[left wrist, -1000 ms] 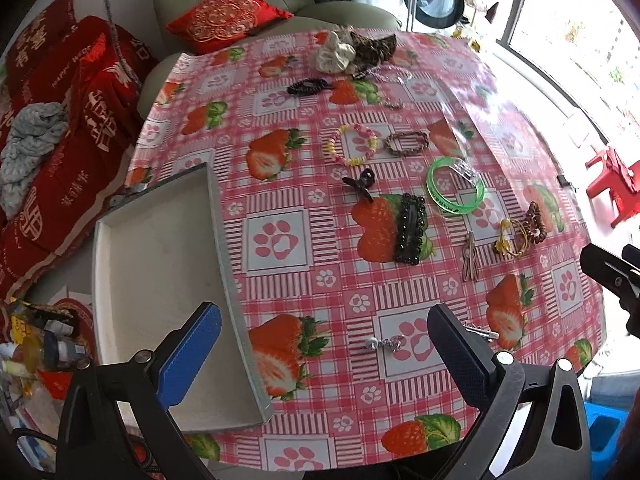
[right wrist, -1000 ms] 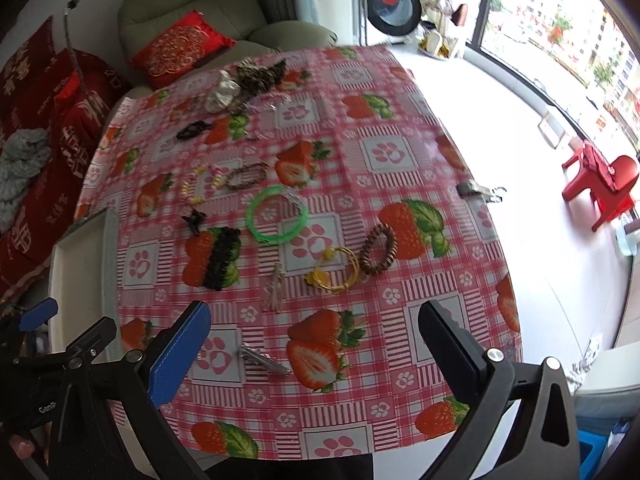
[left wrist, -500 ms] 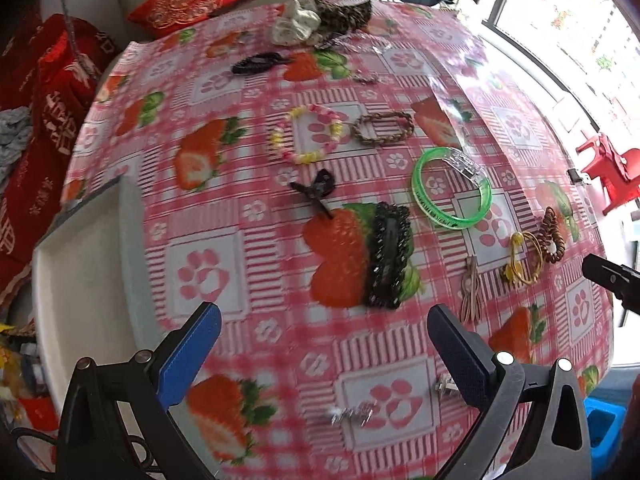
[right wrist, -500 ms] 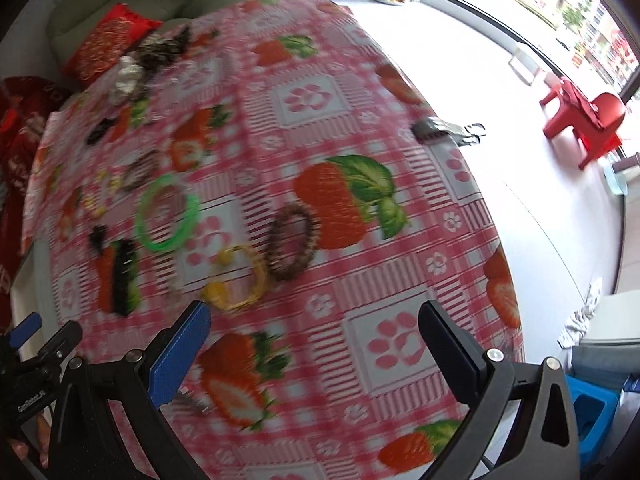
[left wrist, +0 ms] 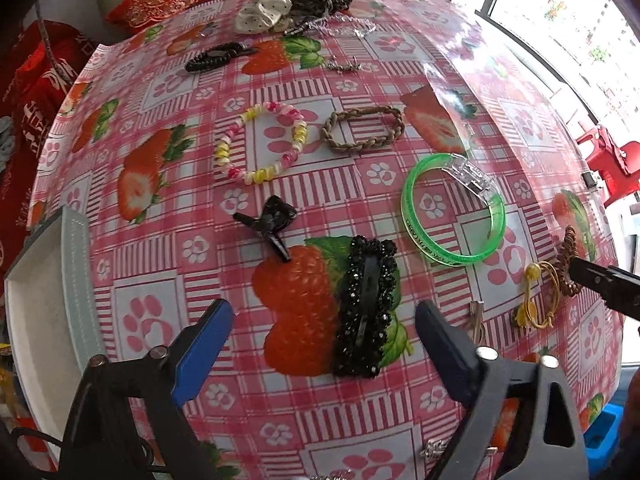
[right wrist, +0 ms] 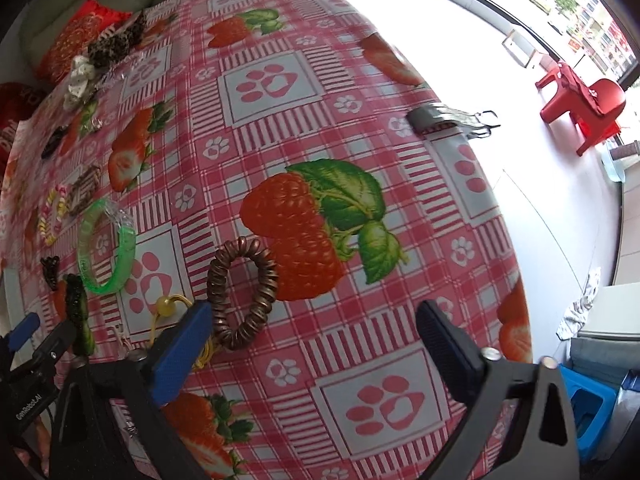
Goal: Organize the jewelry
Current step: 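Grasp the black beaded hair clip with the left gripper while the right grasps the brown coil hair tie, then carry both items over the white tray and open both grippers to drop them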
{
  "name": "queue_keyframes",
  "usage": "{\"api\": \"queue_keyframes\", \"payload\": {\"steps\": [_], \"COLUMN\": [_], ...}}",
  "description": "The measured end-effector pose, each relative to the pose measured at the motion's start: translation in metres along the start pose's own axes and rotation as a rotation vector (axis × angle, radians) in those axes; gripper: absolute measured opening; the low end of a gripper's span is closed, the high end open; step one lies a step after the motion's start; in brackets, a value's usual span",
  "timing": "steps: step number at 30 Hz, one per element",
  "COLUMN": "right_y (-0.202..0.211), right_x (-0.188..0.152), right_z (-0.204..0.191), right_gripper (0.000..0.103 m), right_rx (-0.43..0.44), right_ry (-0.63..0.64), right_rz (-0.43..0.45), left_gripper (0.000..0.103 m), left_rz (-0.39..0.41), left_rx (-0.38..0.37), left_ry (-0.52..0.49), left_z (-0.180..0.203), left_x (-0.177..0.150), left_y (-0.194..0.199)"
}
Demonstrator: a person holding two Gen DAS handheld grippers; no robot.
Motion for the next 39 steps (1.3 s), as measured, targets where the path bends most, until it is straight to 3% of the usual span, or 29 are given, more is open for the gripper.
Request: {"api": "queue_keyframes", "payload": {"steps": [3,9,11,12,13,14,15,16,29,39], "right_y": [-0.008,-0.008,-0.006,-0.006,-0.005,-0.004,-0.003,-0.003,0.01,0.038], "right_x": [-0.002,-0.001,-0.002,-0.002,-0.002,-0.003,-0.002,-0.002,0.019,0.038], "right_z": [-0.002,-0.012,-0.019,-0.022,-0.024,-0.028,-0.029,-0.03,-0.007,-0.06], "right_gripper": [0.08,0.067,0.06,0.053,0.048,0.035,0.02,0.014,0.013,0.013], "right_rx": [-0.003,-0.011,-0.01,-0.007,0.004,0.009,0.013,0.02,0.125,0.25], "right_ry": [0.005,0.062,0.093,0.107,0.116,0.124,0.131,0.135,0.064,0.16], "right_rz": [-0.018,0.005,0.012,0.013,0.014,0.016,0.018,0.017,0.035,0.061], "left_gripper": [0.085,0.072,0.059,0.054,0.041,0.037,0.037,0.037,0.036,0.036], "left_rz": [-0.029,-0.022,-0.016,-0.012,-0.008,-0.006,-0.01,-0.011,0.021,0.079], "left_rx": [0.0,-0.005,-0.018,-0.021,-0.027,-0.03,-0.029,-0.035,-0.034,0.054], "left_ry": [-0.002,-0.022,-0.031,-0.036,-0.043,-0.047,-0.048,-0.04,0.098,0.227], "left_z": [0.003,0.011,0.018,0.019,0.021,0.023,0.024,0.022,-0.007,-0.052], "left_x": [0.0,0.001,-0.001,-0.001,0.0,-0.001,0.0,-0.001,0.005,-0.009], "left_y": [-0.009,-0.012,-0.008,-0.007,-0.006,-0.004,-0.004,-0.004,0.031,0.079]}}
Point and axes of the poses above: each gripper's, at about its wrist camera, not at the fingertips, and y roughly against the way its jaws point, z to its right, x to its top, the point moved 1 cm from there along -y, roughly the way its jaws point, and after that the axes turned 14 degrees about z, right-handed, at the moved point
